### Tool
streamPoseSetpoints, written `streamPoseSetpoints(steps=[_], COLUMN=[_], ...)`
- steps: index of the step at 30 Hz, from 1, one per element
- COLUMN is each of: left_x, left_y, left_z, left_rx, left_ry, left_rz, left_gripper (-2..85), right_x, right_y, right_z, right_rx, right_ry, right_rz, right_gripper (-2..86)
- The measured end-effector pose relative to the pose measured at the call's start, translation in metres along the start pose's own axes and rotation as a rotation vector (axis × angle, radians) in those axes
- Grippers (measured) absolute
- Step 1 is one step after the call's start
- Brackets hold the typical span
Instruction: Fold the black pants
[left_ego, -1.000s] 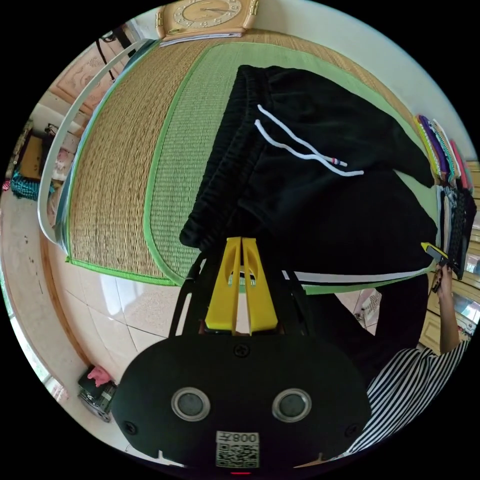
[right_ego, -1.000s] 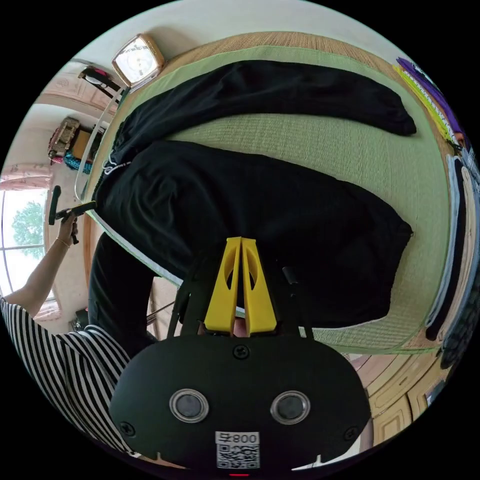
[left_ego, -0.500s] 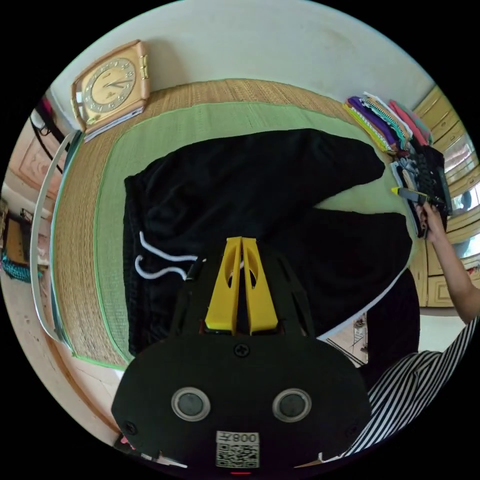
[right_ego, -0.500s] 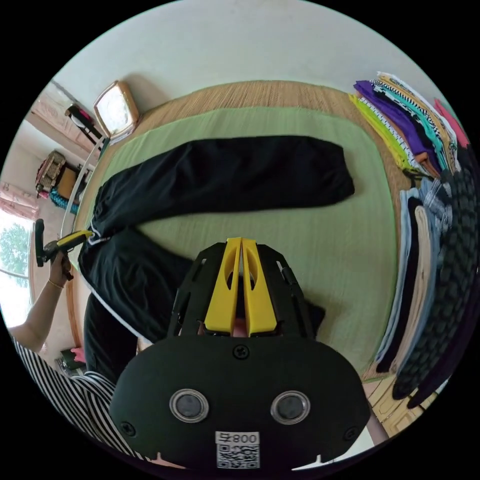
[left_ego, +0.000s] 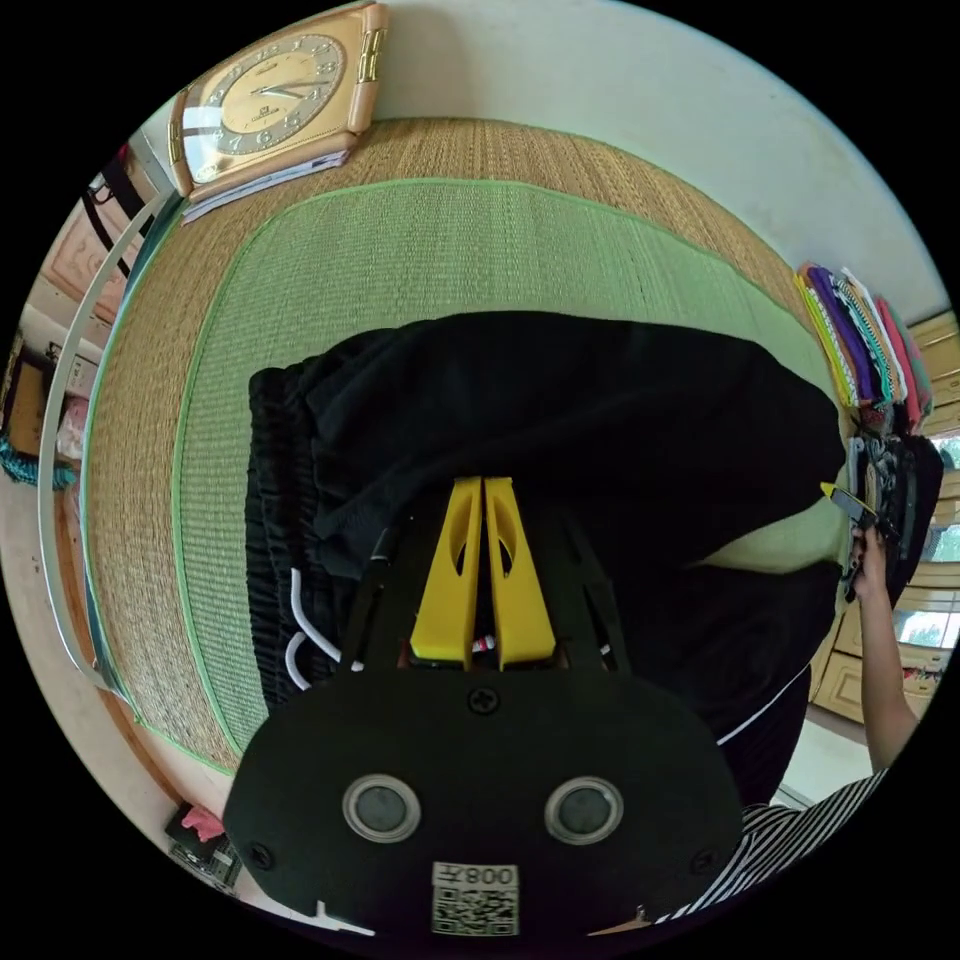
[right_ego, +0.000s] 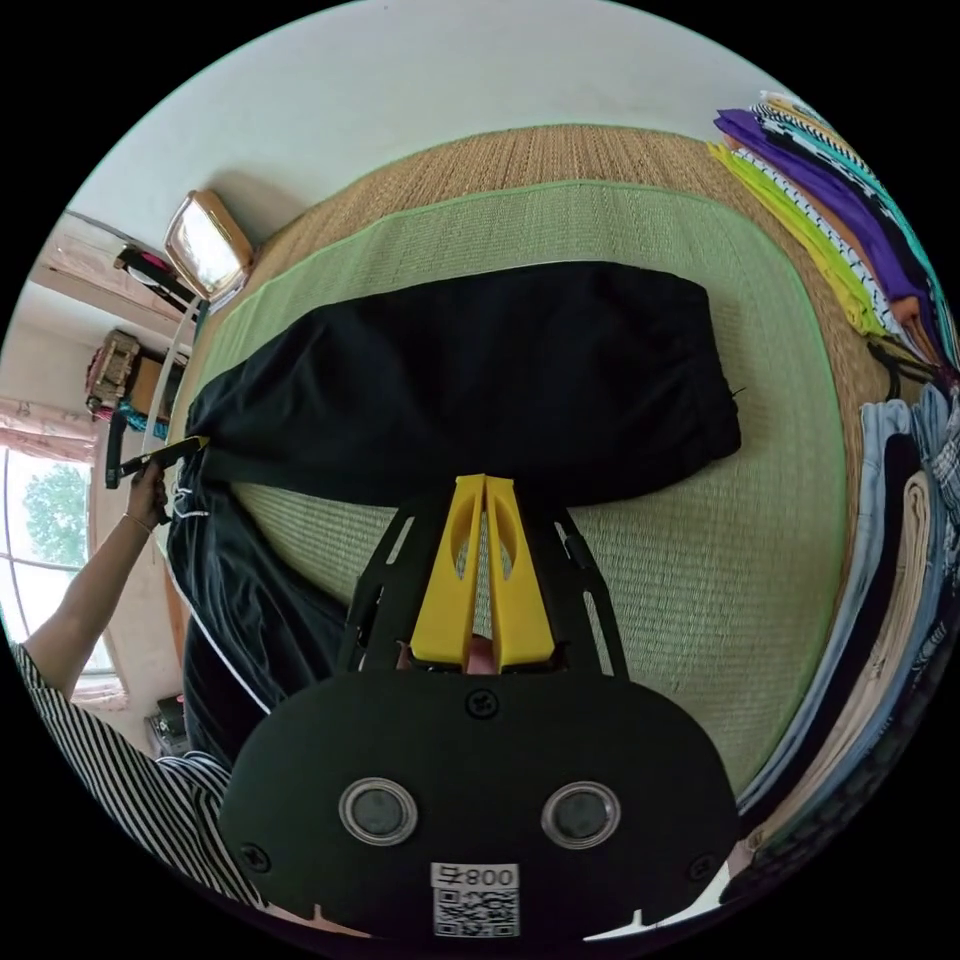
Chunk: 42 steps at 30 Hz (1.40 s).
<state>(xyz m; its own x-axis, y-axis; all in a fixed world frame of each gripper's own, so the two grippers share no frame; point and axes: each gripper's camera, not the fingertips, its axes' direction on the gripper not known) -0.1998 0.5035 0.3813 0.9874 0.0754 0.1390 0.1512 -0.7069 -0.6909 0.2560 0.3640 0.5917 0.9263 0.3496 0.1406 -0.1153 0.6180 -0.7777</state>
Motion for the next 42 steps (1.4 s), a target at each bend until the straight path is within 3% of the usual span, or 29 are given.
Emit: streamPoseSetpoints(steps=[4, 6, 11, 17, 25, 28, 37, 42], left_x=[0.012, 0.029, 0.063, 0.052, 0.035, 0.018, -0.045, -0.076], left_y=[0.01, 0.03, 0.071, 0.055, 0.069, 0.075, 0.066, 0.063], left_z=[-0.012, -0.017, 0.002, 0.023, 0.023, 0.025, -0.001, 0.021], left_rx=[0.104, 0.13, 0.056, -0.021, -0.024, -0.023, 0.14, 0.085], left_ry=[0.015, 0.123, 0.171, 0.179, 0.208, 0.251, 0.245, 0.253], left_rz=[0.07, 0.172, 0.342, 0.277, 0.285, 0.241, 0.091, 0.034], left_gripper=[0.1, 0.1, 0.1, 0.0, 0.0, 0.0, 0.1, 0.1], right_x=[-0.001, -0.003, 0.01, 0.043, 0.021, 0.015, -0.067, -0.117], right_y=[0.018, 0.051, 0.126, 0.119, 0.119, 0.125, 0.03, -0.044], right_z=[-0.029, -0.05, -0.048, -0.021, -0.029, -0.009, 0.0, 0.064], right_rx=[0.065, 0.09, 0.045, 0.024, 0.043, -0.043, 0.085, -0.024], right_ry=[0.026, 0.004, 0.042, 0.035, 0.047, 0.098, 0.024, 0.036], right_rz=[0.005, 0.001, 0.116, 0.213, 0.128, 0.115, -0.176, -0.279], right_gripper=[-0.2, -0.3, -0.4, -0.4, 0.0, 0.0, 0.0, 0.0])
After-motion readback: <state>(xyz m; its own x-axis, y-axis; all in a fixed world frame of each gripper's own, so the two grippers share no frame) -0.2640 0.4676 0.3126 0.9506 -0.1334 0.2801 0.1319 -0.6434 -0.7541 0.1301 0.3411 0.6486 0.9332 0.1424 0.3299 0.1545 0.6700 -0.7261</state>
